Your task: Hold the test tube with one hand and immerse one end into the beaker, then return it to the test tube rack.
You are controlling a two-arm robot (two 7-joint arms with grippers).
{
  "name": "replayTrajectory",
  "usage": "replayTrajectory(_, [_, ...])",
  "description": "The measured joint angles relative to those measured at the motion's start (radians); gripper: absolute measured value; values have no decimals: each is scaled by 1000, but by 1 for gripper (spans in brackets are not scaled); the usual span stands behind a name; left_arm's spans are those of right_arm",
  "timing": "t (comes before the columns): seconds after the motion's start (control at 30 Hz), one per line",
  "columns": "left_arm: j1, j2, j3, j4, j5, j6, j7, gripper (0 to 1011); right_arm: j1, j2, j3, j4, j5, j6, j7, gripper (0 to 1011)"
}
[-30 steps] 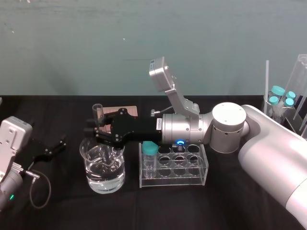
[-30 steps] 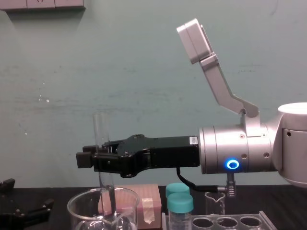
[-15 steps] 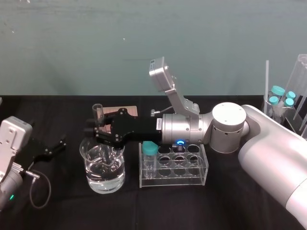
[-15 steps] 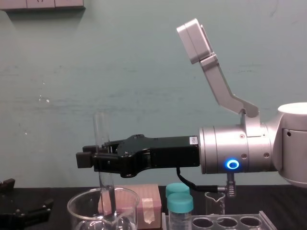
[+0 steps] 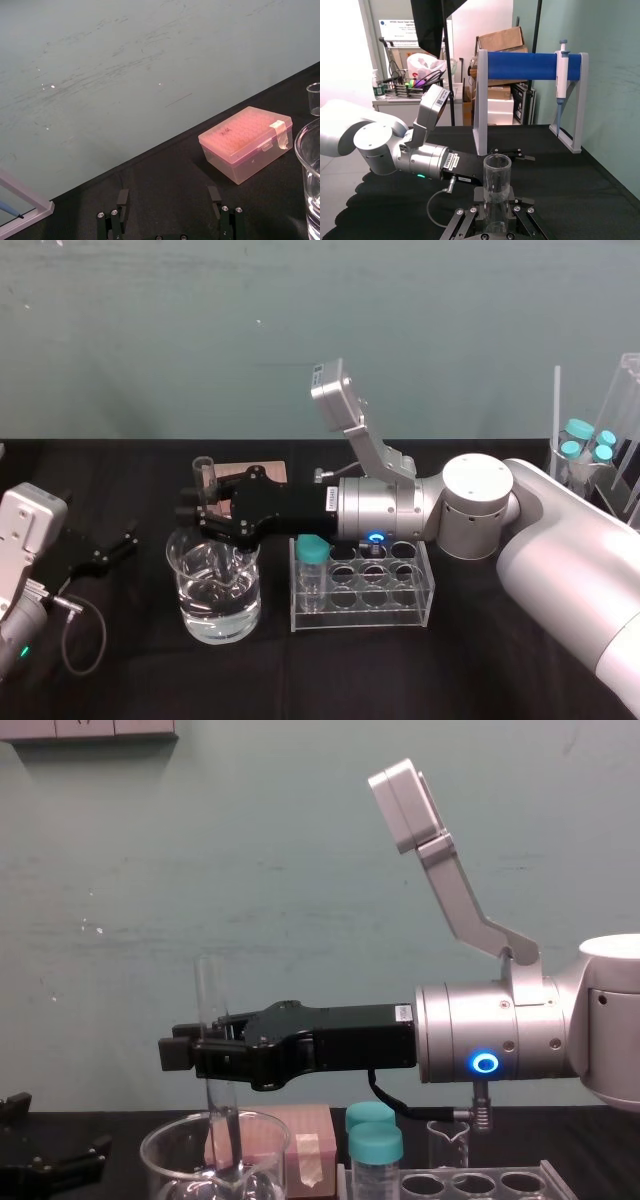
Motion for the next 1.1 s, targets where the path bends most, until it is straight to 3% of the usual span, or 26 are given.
replayTrajectory(1.1, [0, 0, 0, 0, 0, 0, 0, 1000, 0, 0, 0, 0, 0, 0, 0, 242])
